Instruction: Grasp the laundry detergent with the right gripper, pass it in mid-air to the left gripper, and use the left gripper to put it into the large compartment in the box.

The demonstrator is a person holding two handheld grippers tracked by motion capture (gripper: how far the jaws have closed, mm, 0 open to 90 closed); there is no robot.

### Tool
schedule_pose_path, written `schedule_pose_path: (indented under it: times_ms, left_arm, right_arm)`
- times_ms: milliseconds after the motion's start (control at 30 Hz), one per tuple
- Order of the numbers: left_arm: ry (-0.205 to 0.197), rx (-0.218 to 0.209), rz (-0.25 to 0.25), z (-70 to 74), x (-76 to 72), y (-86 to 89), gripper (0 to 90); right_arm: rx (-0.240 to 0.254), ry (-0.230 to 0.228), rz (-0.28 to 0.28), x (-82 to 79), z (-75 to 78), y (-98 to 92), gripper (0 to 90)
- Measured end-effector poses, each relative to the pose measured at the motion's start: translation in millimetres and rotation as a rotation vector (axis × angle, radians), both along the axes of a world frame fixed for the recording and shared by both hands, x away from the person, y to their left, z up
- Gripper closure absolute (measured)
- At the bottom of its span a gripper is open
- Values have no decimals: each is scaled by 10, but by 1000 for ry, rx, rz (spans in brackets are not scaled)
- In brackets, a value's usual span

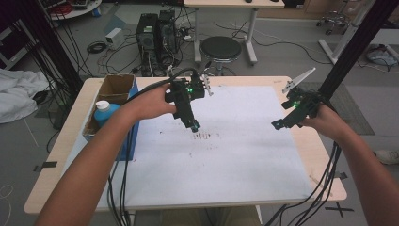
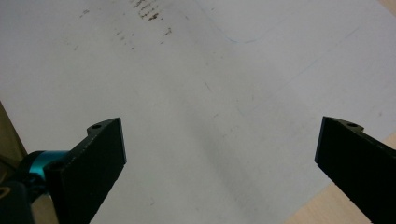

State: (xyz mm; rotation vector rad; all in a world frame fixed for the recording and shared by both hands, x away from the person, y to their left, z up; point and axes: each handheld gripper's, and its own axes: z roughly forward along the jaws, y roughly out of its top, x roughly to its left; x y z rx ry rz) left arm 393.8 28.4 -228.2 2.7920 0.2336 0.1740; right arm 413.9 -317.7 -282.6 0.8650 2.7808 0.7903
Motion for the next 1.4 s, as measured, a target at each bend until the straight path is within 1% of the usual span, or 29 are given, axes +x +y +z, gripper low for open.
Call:
schedule_pose_path:
  times_ms: [67,133,167,233,367,467,533,733,1167,1233,1367,1400]
  left_arm:
    - [4,-3,-2,-11,-4,-21,17]
    - [9,-5,-16,-33,-3,-58,16]
    - [12,-9,-16,-45,-4,-71,17]
    - [10,-3,-25,-59,-3,-94,17]
    - [12,-12,-36,-91,14,-113,17]
    - [11,-16,-31,-112,21,-111,17]
    - [10,-9,-35,-114,22,-107,17]
    - [5,-9,-27,-124,36,-91,17]
    - [7,7,-29,-143,62,-85,17]
    - [8,5,-22,-144,65,-74,17]
    - [1,20,-13,-143,76,-35,17]
    - [0,17,-9,-144,74,-30,17]
  right_arm:
    - [4,-3,1,6,6,0,9]
    - [4,-8,0,16,12,13,9]
    - [4,-11,8,22,8,17,9]
    - [1,-9,9,26,8,27,9]
    - [-1,-6,10,44,-3,31,9]
    - [-5,-3,6,55,-14,32,9]
    - [-6,-4,10,58,-16,40,9]
    - [-8,-11,17,67,-22,54,9]
    - [-10,-16,11,52,-14,48,9]
    - [-12,-15,8,49,-15,53,9]
    - [-13,-19,11,38,-15,70,9]
    - [-14,-19,9,30,-12,76,9]
